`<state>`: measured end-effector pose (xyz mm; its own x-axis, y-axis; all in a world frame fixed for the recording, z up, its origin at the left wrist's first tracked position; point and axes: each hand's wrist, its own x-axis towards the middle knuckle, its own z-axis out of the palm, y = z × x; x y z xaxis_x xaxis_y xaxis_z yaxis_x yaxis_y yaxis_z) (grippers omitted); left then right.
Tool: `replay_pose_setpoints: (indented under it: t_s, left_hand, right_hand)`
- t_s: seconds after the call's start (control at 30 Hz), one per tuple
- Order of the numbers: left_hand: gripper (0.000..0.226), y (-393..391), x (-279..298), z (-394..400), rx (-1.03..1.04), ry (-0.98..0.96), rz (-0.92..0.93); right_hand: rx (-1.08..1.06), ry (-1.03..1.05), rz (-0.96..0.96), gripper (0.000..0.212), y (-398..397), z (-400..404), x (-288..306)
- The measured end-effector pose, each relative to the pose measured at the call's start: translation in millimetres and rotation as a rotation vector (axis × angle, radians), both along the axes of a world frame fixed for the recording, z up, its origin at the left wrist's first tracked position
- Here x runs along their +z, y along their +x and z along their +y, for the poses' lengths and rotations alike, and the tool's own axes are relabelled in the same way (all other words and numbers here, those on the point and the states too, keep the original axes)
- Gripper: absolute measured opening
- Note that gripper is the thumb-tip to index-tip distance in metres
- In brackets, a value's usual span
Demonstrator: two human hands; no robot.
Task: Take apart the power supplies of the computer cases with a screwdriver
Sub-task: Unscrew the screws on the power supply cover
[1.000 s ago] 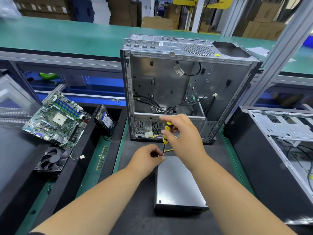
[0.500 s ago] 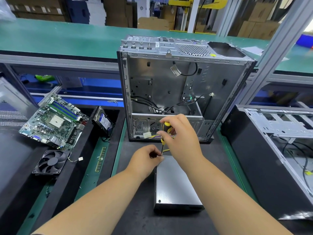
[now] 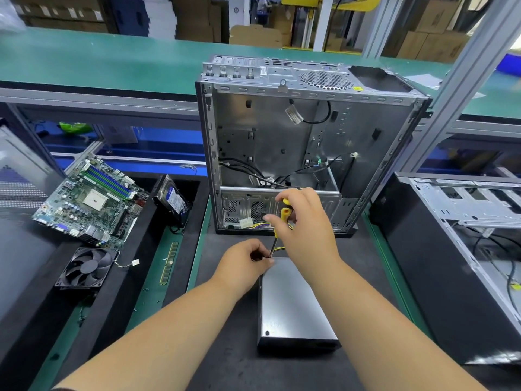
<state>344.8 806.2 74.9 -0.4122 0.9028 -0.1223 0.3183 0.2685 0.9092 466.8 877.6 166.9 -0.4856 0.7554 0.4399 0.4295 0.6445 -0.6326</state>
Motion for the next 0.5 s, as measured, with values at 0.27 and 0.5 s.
replay_pose_setpoints:
  t_s: [0.27, 0.5]
  left_hand:
    - [0.014, -0.3, -0.4, -0.7, -0.01, 0.015, 0.011]
    - [0.013, -0.6, -3.1, -2.8, 0.003, 0.033, -0.015]
  right_hand:
    - [0.17, -0.144, -0.048, 0.047, 5.1, 4.9, 5.1]
    - [0.125, -0.027, -0.049, 0.023, 6.4, 10.0, 2.8]
